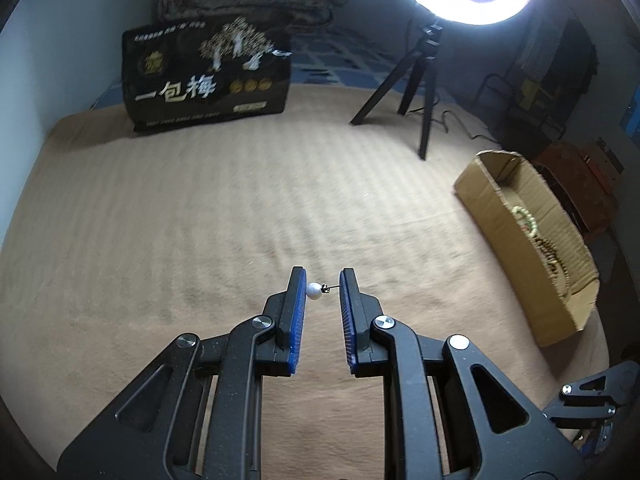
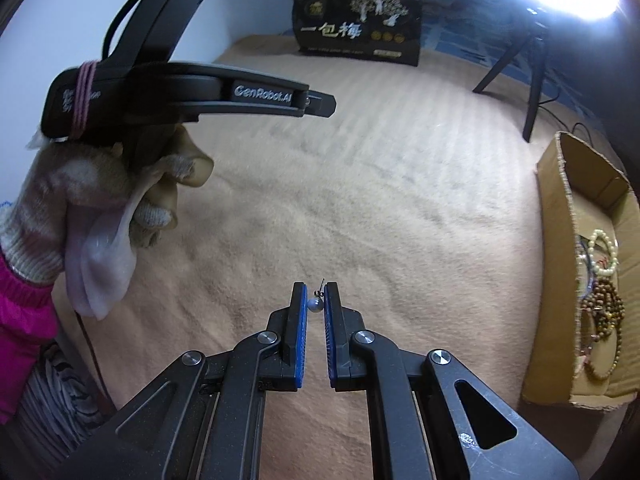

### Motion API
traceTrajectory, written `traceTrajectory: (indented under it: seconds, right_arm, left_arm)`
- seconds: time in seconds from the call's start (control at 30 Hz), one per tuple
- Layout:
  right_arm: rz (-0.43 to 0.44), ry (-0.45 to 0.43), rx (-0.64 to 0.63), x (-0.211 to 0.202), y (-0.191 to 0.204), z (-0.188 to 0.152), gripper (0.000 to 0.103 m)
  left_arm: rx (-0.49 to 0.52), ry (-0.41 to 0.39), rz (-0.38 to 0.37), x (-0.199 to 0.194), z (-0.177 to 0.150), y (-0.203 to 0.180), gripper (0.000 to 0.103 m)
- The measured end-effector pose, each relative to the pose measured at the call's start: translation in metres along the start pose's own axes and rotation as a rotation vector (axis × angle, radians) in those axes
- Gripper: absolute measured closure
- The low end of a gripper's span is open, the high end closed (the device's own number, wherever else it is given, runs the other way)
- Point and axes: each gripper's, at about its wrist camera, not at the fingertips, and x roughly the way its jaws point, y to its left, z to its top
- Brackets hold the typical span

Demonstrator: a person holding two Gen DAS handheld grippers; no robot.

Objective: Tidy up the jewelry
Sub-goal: 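Carry the pearl earring with the right tool over the cardboard box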

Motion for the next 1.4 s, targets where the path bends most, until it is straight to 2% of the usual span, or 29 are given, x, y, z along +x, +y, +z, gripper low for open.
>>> traceTrajectory:
  seconds: [0.2, 0.87, 1.4]
  right_arm:
    - [-0.022, -0.048, 0.03, -0.026, -0.016, 0.002, 0.096]
    - [-0.092, -0.178, 0.228, -0.083, -0.118, 0.023, 0.096]
    - [-0.177, -0.228, 0.374, -0.103, -0.205, 0.031, 0.096]
  left_arm:
    - [0.015, -0.023, -0.028, -0.009, 0.006, -0.021, 0.087]
    - [0.058, -0.08, -0.104, -0.022, 0.029, -0.09, 0.087]
    - [0.097, -0.081, -0.169, 0.001, 0.057, -0.154, 0.087]
